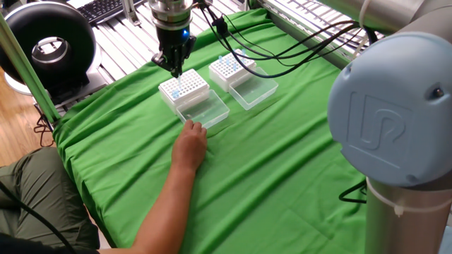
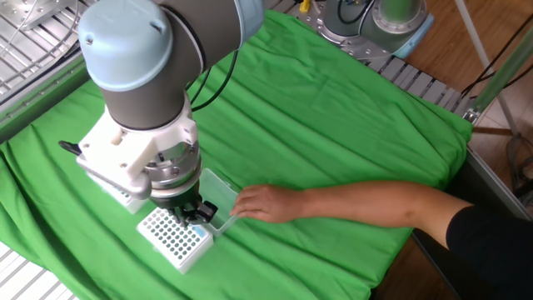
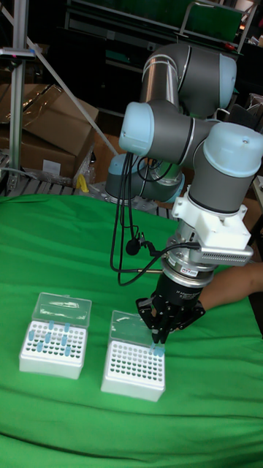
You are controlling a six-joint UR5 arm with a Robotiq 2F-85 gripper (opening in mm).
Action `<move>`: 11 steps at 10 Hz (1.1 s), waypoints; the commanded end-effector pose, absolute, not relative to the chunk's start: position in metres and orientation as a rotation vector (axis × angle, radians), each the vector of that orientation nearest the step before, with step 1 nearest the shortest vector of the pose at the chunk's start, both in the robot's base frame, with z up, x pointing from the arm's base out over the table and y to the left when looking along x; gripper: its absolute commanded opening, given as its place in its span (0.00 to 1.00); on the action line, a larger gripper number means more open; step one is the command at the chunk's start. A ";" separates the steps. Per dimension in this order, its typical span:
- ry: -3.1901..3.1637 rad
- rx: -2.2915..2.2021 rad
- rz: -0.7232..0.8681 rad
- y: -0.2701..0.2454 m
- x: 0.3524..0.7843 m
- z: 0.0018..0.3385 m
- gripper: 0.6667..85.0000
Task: Insert a medium pipette tip into the holder for medium pipette tips
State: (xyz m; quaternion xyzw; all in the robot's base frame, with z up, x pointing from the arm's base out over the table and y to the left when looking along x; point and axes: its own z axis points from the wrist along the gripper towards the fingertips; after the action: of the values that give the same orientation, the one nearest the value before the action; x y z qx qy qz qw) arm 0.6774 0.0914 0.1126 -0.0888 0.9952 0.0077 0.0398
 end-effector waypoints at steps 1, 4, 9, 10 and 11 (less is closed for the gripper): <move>3.048 -0.260 0.038 0.094 0.676 0.111 0.00; 3.063 -0.303 0.094 0.101 0.669 0.109 0.10; 3.058 -0.428 0.054 0.078 0.669 0.104 0.32; 3.047 -0.471 0.051 0.065 0.672 0.102 0.31; 3.031 -0.517 0.024 0.049 0.675 0.099 0.31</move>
State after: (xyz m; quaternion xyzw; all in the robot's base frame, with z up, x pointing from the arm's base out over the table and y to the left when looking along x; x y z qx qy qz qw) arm 0.6712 0.0731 0.1021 -0.1424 0.9893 0.0127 0.0300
